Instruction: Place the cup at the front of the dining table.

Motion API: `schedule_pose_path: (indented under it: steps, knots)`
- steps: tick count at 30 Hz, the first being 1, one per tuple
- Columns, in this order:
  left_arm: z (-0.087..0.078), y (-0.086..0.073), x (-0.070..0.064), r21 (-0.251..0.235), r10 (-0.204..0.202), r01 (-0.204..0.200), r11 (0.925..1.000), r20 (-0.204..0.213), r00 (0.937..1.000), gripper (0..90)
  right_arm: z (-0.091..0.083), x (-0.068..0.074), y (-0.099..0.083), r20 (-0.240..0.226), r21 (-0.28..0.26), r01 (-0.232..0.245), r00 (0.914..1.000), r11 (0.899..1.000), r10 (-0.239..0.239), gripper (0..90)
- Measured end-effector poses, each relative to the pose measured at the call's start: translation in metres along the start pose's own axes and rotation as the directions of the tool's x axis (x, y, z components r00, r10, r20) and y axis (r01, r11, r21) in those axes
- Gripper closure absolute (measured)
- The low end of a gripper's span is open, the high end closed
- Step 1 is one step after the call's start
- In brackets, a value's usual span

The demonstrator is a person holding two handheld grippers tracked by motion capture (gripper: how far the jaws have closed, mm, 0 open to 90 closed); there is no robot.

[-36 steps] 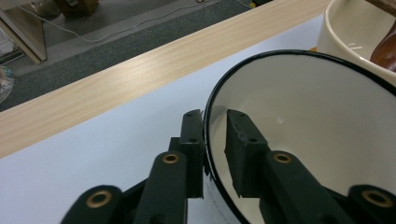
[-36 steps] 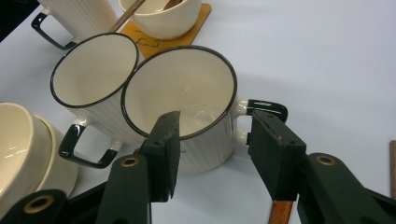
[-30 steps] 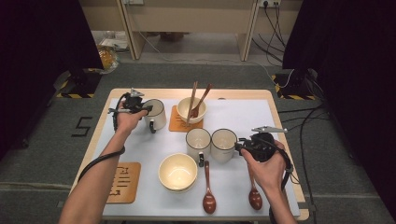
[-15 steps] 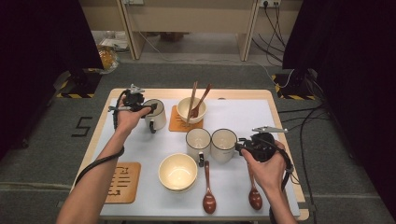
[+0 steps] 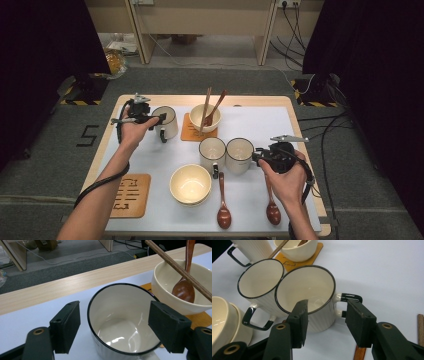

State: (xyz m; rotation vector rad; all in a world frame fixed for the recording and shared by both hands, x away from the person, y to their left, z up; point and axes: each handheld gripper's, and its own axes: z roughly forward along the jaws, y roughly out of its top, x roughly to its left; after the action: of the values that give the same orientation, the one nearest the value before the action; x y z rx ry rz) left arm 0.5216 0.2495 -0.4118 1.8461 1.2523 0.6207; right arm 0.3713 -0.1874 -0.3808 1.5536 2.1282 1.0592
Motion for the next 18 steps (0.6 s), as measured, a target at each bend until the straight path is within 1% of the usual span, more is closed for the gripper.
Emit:
schedule_pose_path:
  steps: [4, 7, 13, 16, 18]
  knots:
    - [-0.006, -0.004, -0.003, -0.006, 0.001, -0.001, 1.0000, 0.001, 1.0000, 25.1, 0.000, 0.000, 0.000, 0.002, -0.002, -0.001, 1.0000, 1.000, 0.001, 52.3]
    - [-0.010, -0.006, -0.004, -0.014, -0.006, 0.006, 0.9999, 0.002, 1.0000, 24.9, 0.000, 0.000, 0.000, 0.002, -0.001, -0.002, 1.0000, 1.000, 0.002, 52.2]
    - [-0.022, -0.014, -0.009, -0.029, -0.028, 0.029, 0.9992, 0.018, 0.9994, 24.1, -0.001, -0.001, 0.000, 0.002, -0.002, -0.005, 1.0000, 1.000, 0.005, 52.2]
    - [-0.030, -0.019, -0.012, -0.031, -0.030, 0.031, 0.9990, 0.018, 0.9994, 23.8, 0.000, -0.002, 0.000, 0.003, 0.001, -0.004, 1.0000, 1.000, 0.004, 52.2]
    - [-0.033, -0.022, -0.013, -0.029, -0.029, 0.030, 0.9991, 0.027, 0.9992, 23.8, 0.000, -0.002, 0.000, 0.003, 0.001, -0.004, 1.0000, 1.000, 0.004, 52.2]
